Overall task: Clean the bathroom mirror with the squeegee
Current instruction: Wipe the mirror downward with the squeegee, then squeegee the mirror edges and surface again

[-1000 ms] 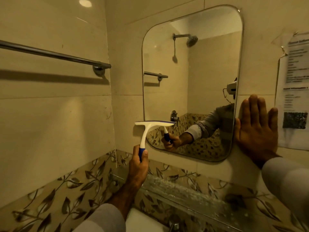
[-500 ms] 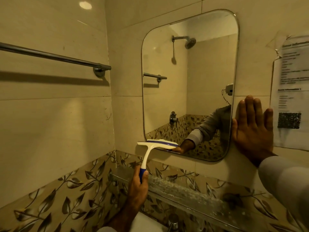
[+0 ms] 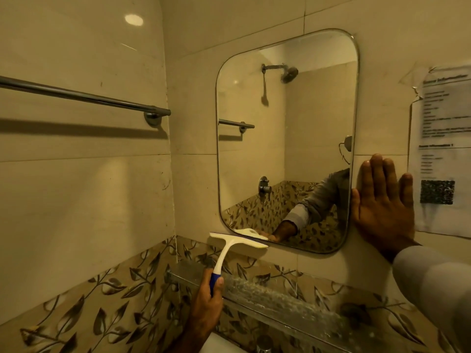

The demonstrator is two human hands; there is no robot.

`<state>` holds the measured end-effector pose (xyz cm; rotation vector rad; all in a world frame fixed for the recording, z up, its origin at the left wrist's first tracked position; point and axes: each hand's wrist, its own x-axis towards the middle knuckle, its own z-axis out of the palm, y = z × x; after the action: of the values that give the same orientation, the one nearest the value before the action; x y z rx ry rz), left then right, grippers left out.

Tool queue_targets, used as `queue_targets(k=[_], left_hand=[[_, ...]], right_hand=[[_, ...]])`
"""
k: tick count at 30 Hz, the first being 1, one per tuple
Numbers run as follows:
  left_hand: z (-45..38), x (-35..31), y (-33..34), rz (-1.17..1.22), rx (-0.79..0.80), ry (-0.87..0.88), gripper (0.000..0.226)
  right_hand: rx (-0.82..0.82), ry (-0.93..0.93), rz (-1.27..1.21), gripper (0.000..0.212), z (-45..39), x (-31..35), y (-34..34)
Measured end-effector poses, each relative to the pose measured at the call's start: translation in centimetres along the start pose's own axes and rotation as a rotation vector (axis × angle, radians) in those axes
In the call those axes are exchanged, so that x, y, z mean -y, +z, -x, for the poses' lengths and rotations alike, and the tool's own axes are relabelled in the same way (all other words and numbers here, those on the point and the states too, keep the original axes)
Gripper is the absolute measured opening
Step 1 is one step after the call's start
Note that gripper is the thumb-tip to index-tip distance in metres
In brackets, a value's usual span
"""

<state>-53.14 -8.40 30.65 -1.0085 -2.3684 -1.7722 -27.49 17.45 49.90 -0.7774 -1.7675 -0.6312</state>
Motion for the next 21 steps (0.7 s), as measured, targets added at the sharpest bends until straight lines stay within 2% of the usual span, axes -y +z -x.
queue_targets(k=[4,8,13,21], left_hand=[[-0.1,0.7,-0.4,-0.008,-0.006,-0.072,0.046],[-0.4,-0.1,-1.2,0.013,-0.03,-0.09,0.043],[-1.4,-4.9,-2.8,0.044,-0.113,0.057,0.014],[-4.9,-13.5,-4.4,0.095,-0.218,0.306,0.009]], right_hand=[[-0.015,-0.009,0.001,0.069,0.1,0.1,0.0],[-0.012,-0.007,-0.007,0.069,0.1,0.2,0.0],[-0.022,-0.005,-0.027,0.069,0.0,0.1,-0.1],[-0.003,-0.03,-0.01,0.064,-1.1,0.1,-2.1]])
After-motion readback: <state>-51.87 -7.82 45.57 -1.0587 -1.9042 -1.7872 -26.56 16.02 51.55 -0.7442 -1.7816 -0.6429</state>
